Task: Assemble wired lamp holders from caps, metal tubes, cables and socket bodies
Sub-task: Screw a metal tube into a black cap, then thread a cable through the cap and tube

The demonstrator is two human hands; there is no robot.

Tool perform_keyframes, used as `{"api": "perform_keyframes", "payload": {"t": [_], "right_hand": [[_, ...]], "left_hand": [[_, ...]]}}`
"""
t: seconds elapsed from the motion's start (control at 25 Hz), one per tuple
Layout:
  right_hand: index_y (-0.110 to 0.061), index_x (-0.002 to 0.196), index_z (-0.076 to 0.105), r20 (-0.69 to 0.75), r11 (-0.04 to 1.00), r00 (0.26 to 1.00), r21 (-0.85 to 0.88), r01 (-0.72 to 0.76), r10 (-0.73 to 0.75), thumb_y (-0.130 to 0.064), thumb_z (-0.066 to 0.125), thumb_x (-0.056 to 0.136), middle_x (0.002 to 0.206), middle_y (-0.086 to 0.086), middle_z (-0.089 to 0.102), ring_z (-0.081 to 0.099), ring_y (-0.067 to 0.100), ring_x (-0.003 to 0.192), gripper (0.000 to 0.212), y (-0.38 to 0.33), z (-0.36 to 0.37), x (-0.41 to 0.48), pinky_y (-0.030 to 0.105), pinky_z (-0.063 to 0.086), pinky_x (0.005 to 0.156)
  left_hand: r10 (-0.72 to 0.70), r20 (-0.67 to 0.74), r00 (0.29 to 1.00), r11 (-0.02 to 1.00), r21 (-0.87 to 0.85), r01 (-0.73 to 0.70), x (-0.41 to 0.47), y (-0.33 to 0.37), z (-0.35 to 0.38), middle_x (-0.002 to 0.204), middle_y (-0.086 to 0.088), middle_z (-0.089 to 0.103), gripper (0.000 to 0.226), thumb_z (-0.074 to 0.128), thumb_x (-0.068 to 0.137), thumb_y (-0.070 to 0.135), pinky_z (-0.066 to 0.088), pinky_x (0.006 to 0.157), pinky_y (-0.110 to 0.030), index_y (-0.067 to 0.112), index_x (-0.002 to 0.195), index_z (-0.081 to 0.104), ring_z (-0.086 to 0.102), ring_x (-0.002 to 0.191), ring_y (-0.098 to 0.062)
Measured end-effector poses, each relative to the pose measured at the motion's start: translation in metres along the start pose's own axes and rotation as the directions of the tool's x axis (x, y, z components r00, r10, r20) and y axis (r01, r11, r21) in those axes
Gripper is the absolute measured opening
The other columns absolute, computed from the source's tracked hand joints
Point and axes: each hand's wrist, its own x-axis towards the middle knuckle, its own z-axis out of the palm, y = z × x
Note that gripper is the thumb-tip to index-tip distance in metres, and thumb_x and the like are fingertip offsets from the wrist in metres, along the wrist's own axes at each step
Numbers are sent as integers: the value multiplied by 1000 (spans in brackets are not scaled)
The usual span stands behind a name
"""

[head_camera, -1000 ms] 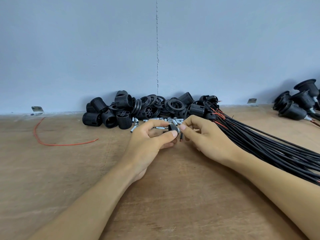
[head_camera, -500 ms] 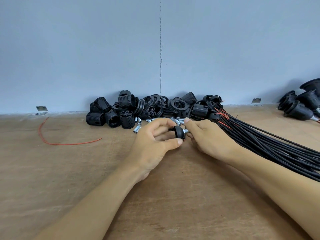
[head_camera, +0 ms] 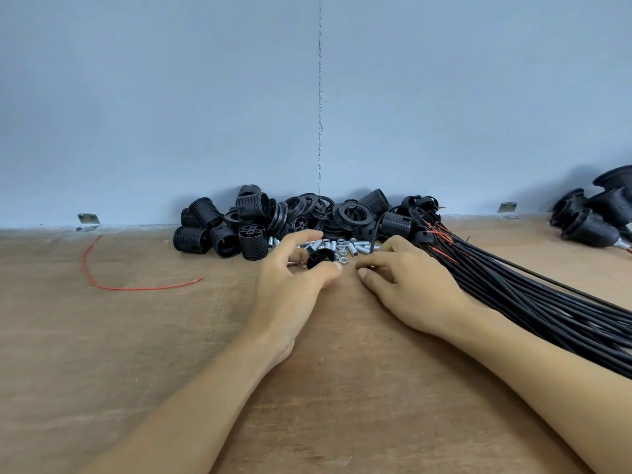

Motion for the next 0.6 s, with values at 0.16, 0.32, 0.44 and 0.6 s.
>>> {"api": "perform_keyframes", "payload": {"t": [0.16,0.32,0.44,0.6], "right_hand": [[-36,86,74,-86,962,994,269,-47,73,-28,70,91,74,-17,68,61,-5,69,9,5,-4,2,17,45,69],[-18,87,72,-95,716,952,682,-151,291,-13,79,83,65,-7,70,57,2,55,10,6,-6,9,14,42,55],[-1,109,65,78,170,920,973,-153,384,4,69,87,67,1,64,55,8,54,23,7,-11,16,20,49,53],[0,113,67,163,-17,938,986,-166,307,7,58,93,64,-2,58,52,6,55,23,9,-13,19,18,49,54]], "left_hand": [[-28,15,999,999,-18,28,2,-3,-2,98,-1,73,41,84,61,23,63,84,-43,28,100,74,76,88,-25],[-10,103,995,999,32,7,0,1,-1,90,4,76,28,82,64,23,63,86,-42,31,91,78,73,92,-25],[1,132,991,999,34,-5,-1,1,-1,89,5,75,24,83,70,16,62,86,-39,26,91,77,72,85,-20],[14,155,988,998,56,-22,-1,0,-1,85,11,75,24,82,79,6,57,78,-27,22,95,76,67,77,-9]]}}
